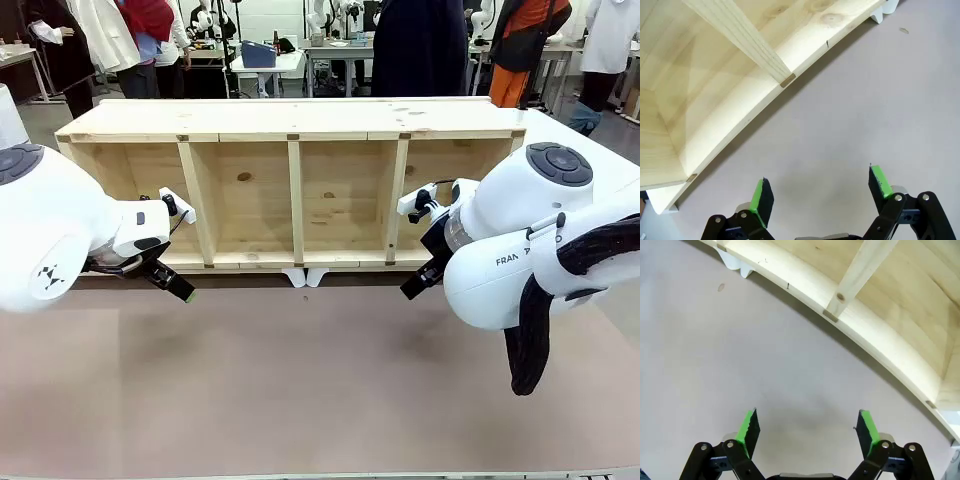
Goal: Perform cable management.
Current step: When the cord part of the Power Cable appears at the lower middle area of the table and stops, grasp the cord part of the Power Cable.
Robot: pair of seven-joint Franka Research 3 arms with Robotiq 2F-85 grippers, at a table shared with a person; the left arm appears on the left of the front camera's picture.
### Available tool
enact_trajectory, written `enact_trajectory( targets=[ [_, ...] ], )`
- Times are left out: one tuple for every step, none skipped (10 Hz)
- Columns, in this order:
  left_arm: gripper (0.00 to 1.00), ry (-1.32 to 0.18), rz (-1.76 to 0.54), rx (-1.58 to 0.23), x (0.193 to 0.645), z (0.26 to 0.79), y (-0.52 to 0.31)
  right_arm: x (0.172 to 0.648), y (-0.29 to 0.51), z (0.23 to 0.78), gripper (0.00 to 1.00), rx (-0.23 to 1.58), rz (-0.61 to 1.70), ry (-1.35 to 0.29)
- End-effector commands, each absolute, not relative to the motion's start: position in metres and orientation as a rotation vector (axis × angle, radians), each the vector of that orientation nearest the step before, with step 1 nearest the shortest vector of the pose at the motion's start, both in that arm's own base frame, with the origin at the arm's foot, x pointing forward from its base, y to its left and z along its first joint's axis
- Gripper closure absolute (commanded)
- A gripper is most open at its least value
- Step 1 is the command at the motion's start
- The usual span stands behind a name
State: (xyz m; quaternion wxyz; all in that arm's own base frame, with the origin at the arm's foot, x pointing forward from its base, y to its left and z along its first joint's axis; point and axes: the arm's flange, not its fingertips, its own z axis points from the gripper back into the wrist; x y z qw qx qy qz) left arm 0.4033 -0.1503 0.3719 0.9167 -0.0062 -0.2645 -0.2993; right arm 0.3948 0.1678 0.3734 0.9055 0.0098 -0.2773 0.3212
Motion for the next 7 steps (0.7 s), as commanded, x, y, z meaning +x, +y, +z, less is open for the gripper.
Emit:
enact_trajectory(
  targets=[
    [0.0, -0.544, -0.616, -0.013, 0.4033, 0.3719, -0.1504, 0.3948, 0.1678, 0.3734, 0.0, 0.02, 0.663, -0.573],
    [0.0, -0.544, -0.616, -0.013, 0.4033, 0.3719, -0.1504, 0.3948, 0.1678, 0.3734, 0.0, 0.02, 0.663, -0.573],
    [0.0, -0.544, -0.616, -0.013, 0.4033, 0.3719, -0.1504, 0.3948, 0.1678, 0.3734, 0.0, 0.02, 0.663, -0.573],
    [0.0, -0.544, -0.616, -0.013, 0.4033, 0.3719, -0.1504, 0.3948, 0.1678, 0.3734, 0.0, 0.02, 0.663, -0.573],
    [0.0, -0.544, -0.616, -0.013, 0.4033, 0.3719, -0.1504, 0.3948, 0.1678, 0.3734, 0.0, 0.02, 0.663, -0.573],
    [0.0, -0.544, -0.616, -0.013, 0.4033, 0.3719, -0.1504, 0.3948, 0.1678, 0.3734, 0.0, 0.02, 0.663, -0.573],
    [0.0, -0.544, -0.616, -0.013, 0.4033, 0.3719, -0.1504, 0.3948, 0.1678, 0.3734, 0.0, 0.02, 0.663, -0.573]
  ],
)
